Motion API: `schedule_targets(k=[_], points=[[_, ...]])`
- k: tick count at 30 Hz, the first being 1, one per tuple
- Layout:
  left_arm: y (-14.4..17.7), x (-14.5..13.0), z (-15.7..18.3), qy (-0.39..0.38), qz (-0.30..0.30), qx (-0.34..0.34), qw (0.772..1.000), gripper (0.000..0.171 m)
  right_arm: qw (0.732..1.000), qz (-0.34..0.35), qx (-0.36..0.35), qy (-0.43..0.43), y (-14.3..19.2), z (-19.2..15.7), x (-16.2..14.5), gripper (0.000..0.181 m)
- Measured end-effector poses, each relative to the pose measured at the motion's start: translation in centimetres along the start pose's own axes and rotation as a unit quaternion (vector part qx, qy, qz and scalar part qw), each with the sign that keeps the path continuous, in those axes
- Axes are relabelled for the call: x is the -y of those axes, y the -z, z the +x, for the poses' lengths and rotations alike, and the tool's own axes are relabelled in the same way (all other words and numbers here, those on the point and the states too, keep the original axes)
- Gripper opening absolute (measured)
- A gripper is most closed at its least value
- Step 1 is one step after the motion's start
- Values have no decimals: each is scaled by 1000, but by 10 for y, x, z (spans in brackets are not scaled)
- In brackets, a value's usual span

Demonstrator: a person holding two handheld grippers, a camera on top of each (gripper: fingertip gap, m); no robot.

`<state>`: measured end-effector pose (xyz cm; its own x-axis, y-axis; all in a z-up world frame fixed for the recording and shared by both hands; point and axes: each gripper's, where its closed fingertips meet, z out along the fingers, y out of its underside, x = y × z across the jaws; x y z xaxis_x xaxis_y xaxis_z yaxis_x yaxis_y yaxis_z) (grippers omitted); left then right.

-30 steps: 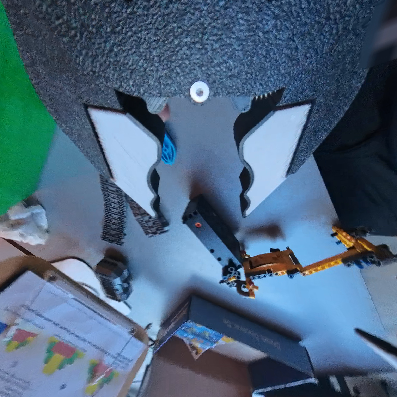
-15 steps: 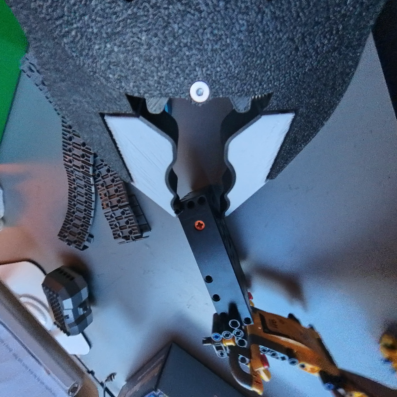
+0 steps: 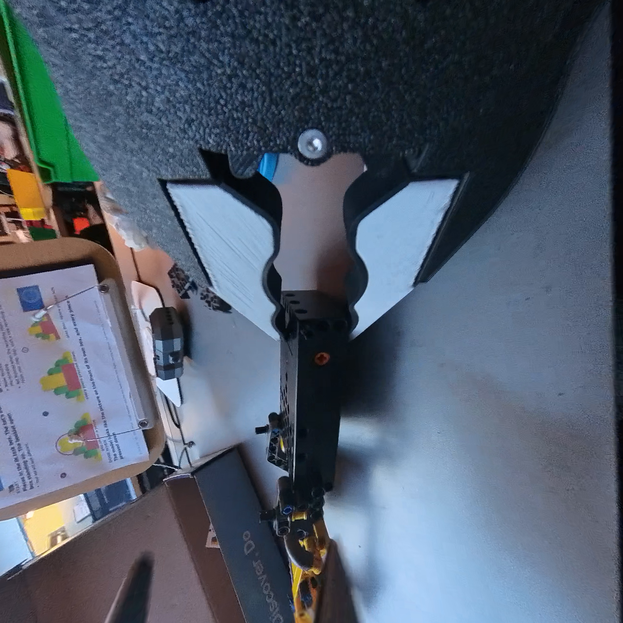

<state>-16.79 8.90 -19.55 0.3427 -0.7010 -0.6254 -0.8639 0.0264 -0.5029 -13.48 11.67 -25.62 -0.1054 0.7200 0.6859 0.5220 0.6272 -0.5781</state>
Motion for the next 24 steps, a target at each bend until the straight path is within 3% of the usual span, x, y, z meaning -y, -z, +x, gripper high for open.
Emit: schedule_targets(k=[3,5,6,7,8,11,14,17,21,24], points=[[-28,-13,15,10,-32,-50,998,63,998,1,49,-35,14,-12,-1,39],[-25,-14,44,37,-22,-155,987,56,995,-7,70,-64,26,-18,-5,42],[-18,-18,62,50,-29,-214,975,44,994,-14,71,-78,32,-18,-10,43],[-16,-21,68,71,-34,-229,970,52,993,-20,72,-91,38,-19,-14,44],[-14,-22,67,95,-32,-219,971,63,992,-22,73,-103,43,-19,-17,47],[1,-12,66,149,34,-210,966,54,989,-3,49,-140,57,-10,-19,50],[10,-6,42,195,107,-140,965,74,984,48,13,-174,68,7,-12,48],[15,4,30,221,179,-107,953,79,969,76,6,-234,73,22,-13,65],[11,4,31,204,211,-103,950,79,952,118,-10,-281,82,39,-14,67],[9,1,23,202,223,-90,949,75,938,173,-44,-299,95,56,-10,52]])
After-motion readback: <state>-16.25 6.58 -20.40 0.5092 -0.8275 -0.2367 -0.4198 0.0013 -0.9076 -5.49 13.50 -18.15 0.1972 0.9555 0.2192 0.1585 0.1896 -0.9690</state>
